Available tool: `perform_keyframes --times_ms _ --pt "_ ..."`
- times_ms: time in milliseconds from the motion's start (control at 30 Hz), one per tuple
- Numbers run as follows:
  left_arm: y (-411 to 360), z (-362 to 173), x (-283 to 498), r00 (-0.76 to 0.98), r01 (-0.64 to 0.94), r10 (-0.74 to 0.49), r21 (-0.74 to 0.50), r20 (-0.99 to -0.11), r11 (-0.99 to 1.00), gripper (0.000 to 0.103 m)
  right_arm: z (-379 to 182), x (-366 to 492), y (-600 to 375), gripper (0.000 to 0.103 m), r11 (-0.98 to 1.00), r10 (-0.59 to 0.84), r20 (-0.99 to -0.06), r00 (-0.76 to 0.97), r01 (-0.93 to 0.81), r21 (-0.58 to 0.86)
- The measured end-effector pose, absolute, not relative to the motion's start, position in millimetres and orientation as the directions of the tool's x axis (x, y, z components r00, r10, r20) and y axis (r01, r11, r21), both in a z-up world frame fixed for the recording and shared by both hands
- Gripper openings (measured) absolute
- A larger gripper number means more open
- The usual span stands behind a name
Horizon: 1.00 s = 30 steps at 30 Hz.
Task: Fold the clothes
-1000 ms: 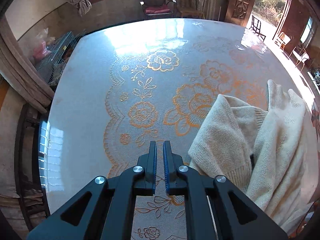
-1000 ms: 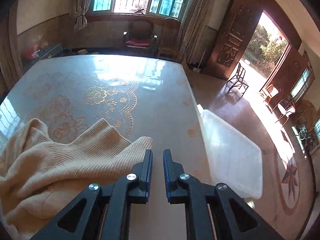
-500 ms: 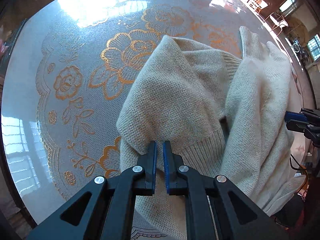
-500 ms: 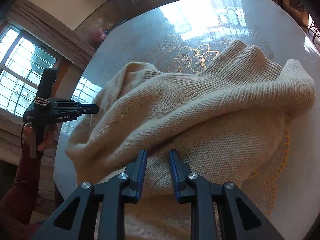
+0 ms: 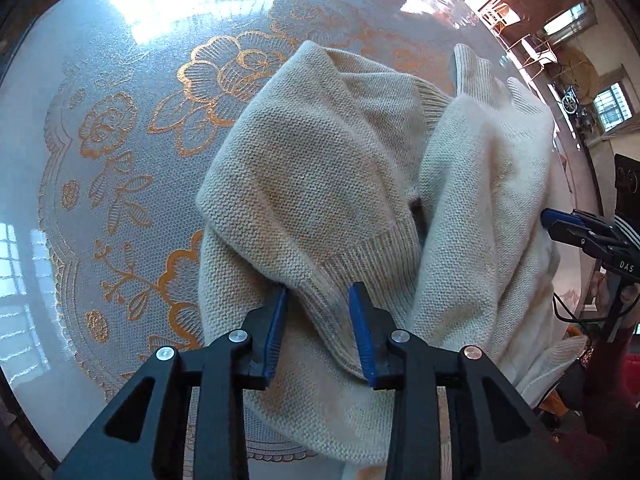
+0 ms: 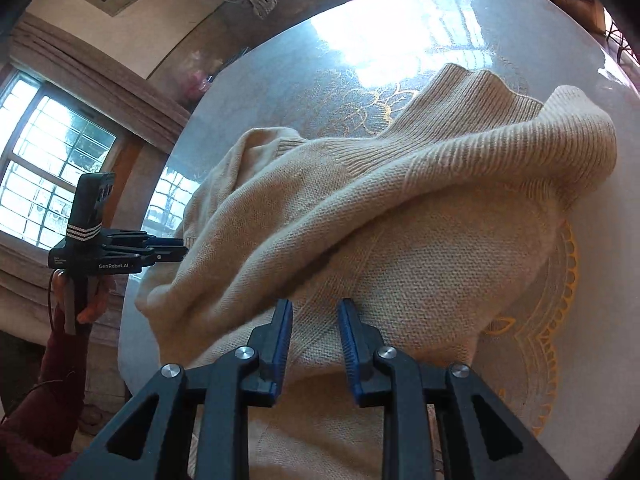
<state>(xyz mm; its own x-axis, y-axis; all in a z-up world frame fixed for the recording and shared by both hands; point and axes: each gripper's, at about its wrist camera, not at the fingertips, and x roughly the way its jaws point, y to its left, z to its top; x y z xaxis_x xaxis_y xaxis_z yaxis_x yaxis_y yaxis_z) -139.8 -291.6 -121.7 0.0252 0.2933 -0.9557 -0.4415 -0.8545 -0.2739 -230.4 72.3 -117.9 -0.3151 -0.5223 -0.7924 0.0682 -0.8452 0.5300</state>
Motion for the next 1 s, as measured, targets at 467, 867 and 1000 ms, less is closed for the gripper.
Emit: perform_keyframes --times_ms 467,867,1000 --pt "-322.6 -11.2 -151.2 -0.381 -0.339 0.565 -0.458 -0.732 -0.821 0.005 -112.6 -207.7 55.5 0.024 -0.877 -0.455 -0.811 -0.368 0.026 0.480" --pt "-477.5 78.8 -264.4 -0.649 0.004 0.337 -0.446 -0.682 -0.895 0.005 -96.1 -205.2 12.5 0.024 -0.906 -0.421 -0.844 -0.332 0.107 0.409" --pt "-477.3 86.3 -247.5 -0.667 -0.007 0.289 -0.382 -0.687 -0.924 0.005 -78.7 -230.4 -19.1 0.028 -0.823 -0.567 -0.767 -0.302 0.170 0.541"
